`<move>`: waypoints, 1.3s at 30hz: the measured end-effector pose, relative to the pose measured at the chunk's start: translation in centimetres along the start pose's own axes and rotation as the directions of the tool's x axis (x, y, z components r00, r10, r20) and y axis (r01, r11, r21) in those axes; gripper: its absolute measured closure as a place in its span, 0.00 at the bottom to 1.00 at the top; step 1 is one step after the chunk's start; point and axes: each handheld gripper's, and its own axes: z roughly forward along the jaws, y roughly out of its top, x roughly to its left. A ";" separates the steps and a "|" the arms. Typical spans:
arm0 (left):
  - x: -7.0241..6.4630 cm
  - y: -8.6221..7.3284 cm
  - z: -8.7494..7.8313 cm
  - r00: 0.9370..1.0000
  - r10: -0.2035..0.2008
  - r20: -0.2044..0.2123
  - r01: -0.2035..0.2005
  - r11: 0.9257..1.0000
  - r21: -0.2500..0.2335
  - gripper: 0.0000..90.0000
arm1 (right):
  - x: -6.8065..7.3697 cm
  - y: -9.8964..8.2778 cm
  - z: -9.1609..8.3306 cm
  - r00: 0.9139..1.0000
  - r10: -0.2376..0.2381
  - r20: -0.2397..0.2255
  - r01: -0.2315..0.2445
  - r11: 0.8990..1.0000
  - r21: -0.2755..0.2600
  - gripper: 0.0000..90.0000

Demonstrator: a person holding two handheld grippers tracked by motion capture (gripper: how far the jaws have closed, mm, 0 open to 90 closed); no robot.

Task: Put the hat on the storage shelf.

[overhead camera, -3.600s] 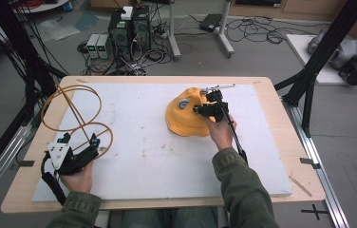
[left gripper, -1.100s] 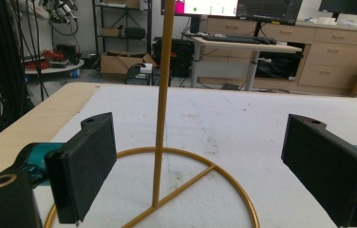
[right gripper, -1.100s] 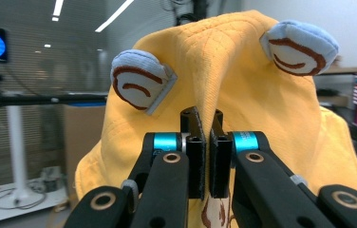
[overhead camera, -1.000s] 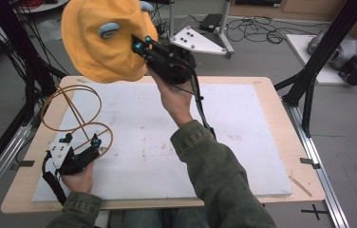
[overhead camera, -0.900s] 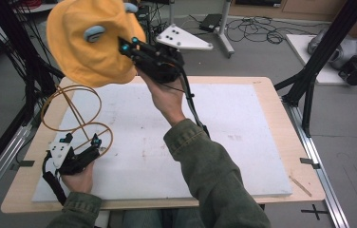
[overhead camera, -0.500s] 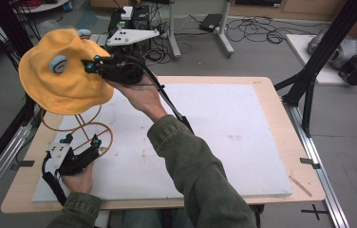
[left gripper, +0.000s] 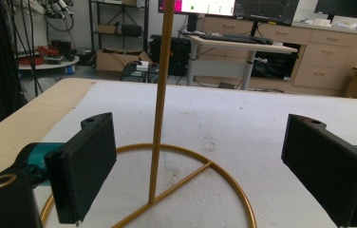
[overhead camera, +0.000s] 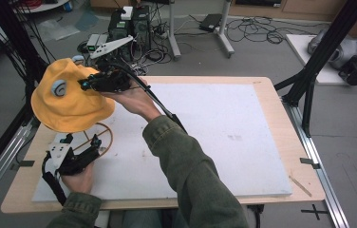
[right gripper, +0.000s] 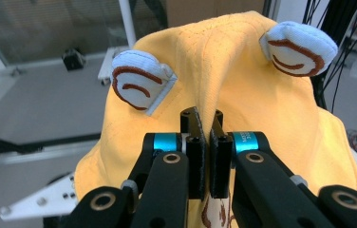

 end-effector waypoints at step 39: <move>-0.1 -0.1 -0.2 1.000 0.008 0.011 -0.008 1.000 -0.003 0.13 | -1.4 -0.3 -3.1 0.989 0.060 0.134 -0.043 0.991 -0.127 0.27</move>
